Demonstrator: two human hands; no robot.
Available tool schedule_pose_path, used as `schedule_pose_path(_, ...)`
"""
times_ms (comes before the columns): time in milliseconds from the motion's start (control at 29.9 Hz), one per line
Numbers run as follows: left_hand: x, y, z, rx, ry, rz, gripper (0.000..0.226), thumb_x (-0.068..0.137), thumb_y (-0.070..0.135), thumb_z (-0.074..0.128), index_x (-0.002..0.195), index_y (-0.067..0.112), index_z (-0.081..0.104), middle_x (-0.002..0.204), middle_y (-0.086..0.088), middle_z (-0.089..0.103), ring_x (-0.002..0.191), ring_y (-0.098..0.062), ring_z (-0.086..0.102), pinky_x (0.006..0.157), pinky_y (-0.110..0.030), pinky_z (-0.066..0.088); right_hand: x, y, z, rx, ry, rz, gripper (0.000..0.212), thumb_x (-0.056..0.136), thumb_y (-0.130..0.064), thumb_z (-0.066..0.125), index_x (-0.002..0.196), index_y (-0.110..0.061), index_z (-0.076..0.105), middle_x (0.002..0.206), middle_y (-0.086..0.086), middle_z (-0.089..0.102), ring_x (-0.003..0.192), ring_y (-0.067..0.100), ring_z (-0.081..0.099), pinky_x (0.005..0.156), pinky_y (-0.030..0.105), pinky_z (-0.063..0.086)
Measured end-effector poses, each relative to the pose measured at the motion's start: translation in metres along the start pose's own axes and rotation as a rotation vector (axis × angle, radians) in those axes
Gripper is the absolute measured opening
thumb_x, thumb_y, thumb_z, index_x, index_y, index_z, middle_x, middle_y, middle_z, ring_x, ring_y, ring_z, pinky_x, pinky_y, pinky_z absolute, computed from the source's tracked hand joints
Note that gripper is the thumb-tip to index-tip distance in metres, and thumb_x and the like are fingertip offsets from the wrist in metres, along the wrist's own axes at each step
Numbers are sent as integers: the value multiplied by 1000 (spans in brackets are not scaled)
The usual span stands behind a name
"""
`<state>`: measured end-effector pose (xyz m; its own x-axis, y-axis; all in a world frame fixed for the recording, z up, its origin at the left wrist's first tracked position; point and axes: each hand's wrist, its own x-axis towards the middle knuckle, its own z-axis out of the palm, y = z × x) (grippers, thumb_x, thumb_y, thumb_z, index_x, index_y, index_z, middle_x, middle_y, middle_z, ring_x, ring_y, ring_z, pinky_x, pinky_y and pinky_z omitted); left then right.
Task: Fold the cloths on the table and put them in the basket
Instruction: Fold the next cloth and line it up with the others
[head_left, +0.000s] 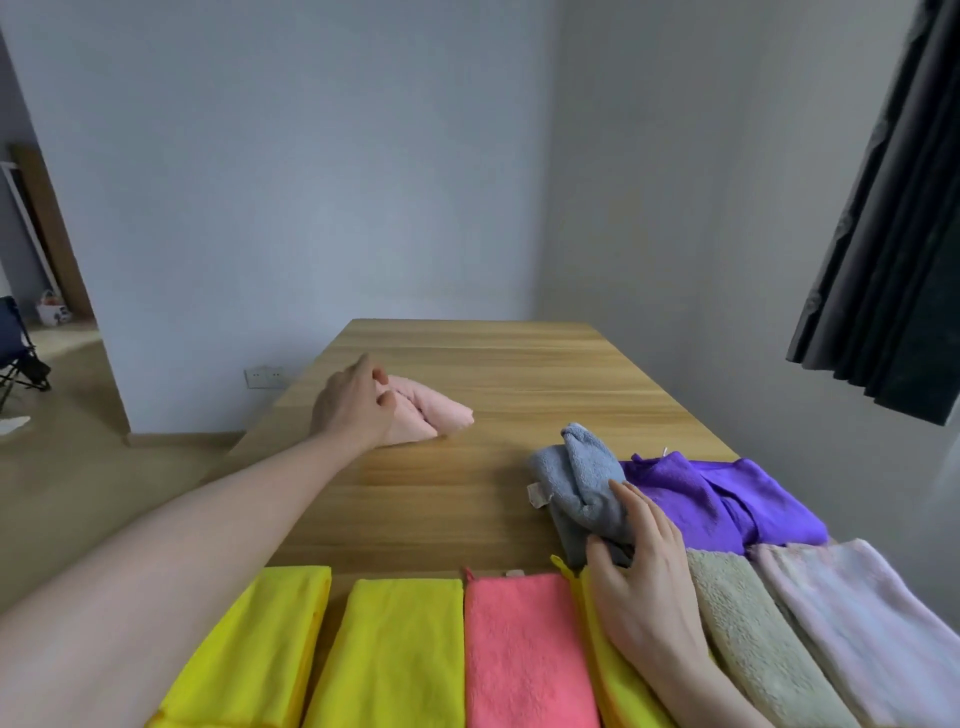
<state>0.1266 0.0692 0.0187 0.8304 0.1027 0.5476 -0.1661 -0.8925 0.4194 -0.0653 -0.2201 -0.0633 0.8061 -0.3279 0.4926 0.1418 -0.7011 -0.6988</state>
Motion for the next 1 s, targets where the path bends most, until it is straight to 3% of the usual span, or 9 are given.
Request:
schedule_pose_path(201,6,50,-79,-304,19,-93,27,99,23,47,125,19,53,119,-5,62,111,-31,59,83,-31,40,11,-30,-32,224,60,92,48,87,-6,61,125,-35,59,126,-18,60,124,3,49,109,40,43)
schedule_pose_path(301,2,76,-117,-472,-29,-169,23,95,24,52,113,21,65,108,7,62,108,-21,59,83,-27,41,16,-50,-41,251,-49,59,42,90,-12,64,120,-40,59,119,-23,63,119,4,57,99,31,47)
schedule_pose_path(368,-10,90,-152,-580,-76,-146,19,93,26,56,104,22,70,105,10,67,105,-17,62,84,-28,46,13,-77,-55,283,-180,45,37,93,-23,68,127,-35,60,120,-20,65,115,3,61,88,17,49)
schedule_pose_path(468,-27,108,-175,-706,-139,-110,17,91,25,57,96,21,73,102,7,72,102,-14,64,85,-30,50,16,-108,-62,307,-319,101,49,93,-40,70,137,-30,52,127,-12,61,99,-7,62,69,5,47)
schedule_pose_path(535,-45,123,-189,-781,-187,-92,16,91,21,58,95,18,74,101,3,73,100,-16,65,90,-32,51,8,-131,-71,396,-323,186,53,92,-48,69,137,-31,48,126,-10,61,80,-7,64,73,11,53)
schedule_pose_path(602,-64,136,-209,-837,-263,-83,15,92,17,61,99,16,74,103,0,73,99,-18,65,88,-32,52,-1,-149,-88,510,-299,268,46,91,-48,71,127,-25,54,113,-7,68,68,4,66,82,35,61)
schedule_pose_path(702,-86,146,-225,-910,-405,-78,16,95,19,64,109,14,69,112,-6,72,105,-21,67,91,-33,53,-1,-162,-106,550,-251,287,26,90,-32,74,109,-17,65,92,2,72,73,16,69,73,40,62)
schedule_pose_path(836,-115,144,-245,-807,-422,-49,17,96,22,64,112,16,63,114,-5,68,106,-19,64,92,-32,52,-8,-181,-146,602,-214,275,13,94,-26,65,100,-15,69,94,5,78,87,21,76,80,40,63)
schedule_pose_path(1003,-153,133,-261,-429,-357,184,21,88,15,67,103,23,56,106,8,65,93,-13,65,68,-20,48,-6,-207,-184,607,-213,191,21,94,-27,68,82,-10,66,62,0,59,55,9,59,68,27,59)
